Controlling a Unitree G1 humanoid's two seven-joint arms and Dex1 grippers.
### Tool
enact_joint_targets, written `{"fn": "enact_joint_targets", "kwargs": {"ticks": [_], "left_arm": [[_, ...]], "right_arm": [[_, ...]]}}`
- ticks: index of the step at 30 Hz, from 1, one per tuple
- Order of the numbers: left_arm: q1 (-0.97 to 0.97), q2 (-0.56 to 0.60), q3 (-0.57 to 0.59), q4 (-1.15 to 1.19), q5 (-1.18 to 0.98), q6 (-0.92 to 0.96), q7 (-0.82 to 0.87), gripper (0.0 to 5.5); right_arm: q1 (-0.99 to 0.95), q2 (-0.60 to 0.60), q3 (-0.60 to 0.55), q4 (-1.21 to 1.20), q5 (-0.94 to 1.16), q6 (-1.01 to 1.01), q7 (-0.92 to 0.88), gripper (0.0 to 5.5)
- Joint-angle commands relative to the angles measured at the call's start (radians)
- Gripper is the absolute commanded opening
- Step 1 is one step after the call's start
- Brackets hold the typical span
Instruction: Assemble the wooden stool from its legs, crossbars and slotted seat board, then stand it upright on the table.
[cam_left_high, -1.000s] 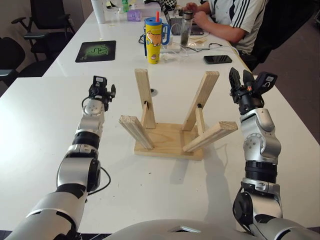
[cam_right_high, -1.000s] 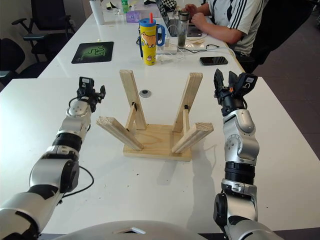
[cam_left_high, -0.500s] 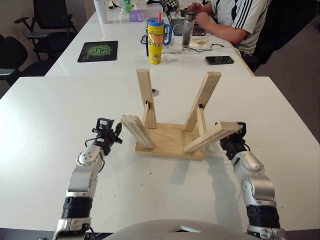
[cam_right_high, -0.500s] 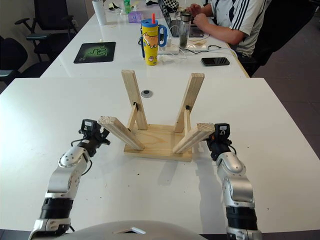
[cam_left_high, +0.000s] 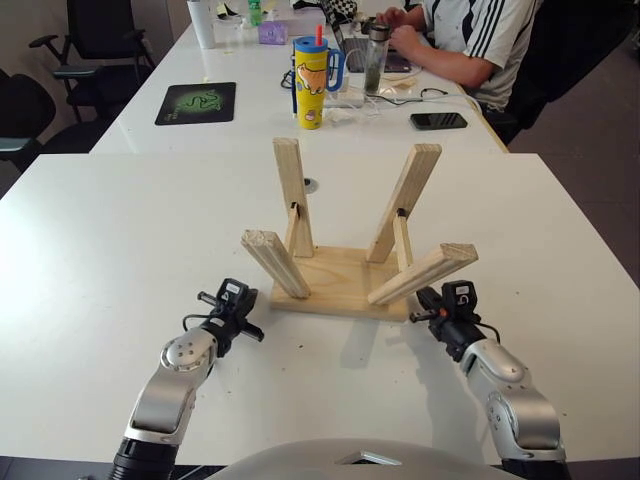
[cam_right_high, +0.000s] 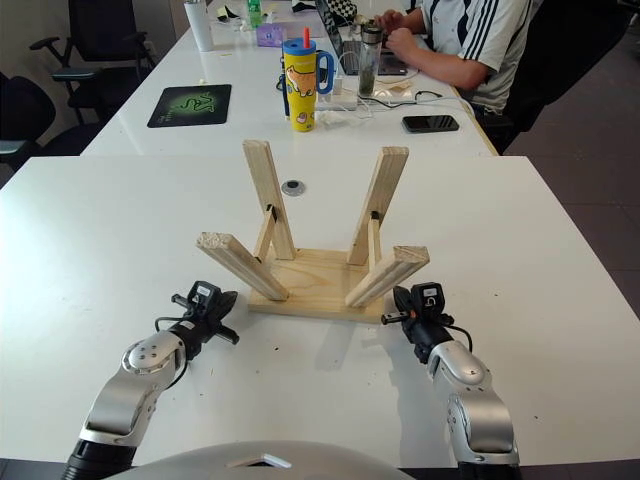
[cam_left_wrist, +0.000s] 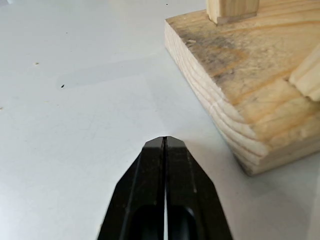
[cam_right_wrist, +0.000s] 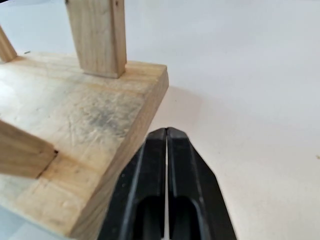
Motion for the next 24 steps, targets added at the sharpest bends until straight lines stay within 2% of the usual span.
{"fn": "enact_joint_targets", "kwargs": {"ticks": [1,9,24], "left_arm": [[0.018,0.011,-0.036,-0.026,0.01,0.006,-0.027,0.01],[0.028,0.004,-0.044,-0.045,0.016,0.028,-0.016,0.01],[0.03,0.003,-0.051,-0.06,0.015,0.046,-0.012,0.01]], "right_arm": [[0.013,-0.023,0.021,-0.018,-0.002,0.025,0.029,0.0],[0.022,-0.065,0.059,-0.034,0.008,0.047,0.106,0.0],[0.062,-0.105,0.062,-0.014,0.005,0.025,0.157,0.0]]}}
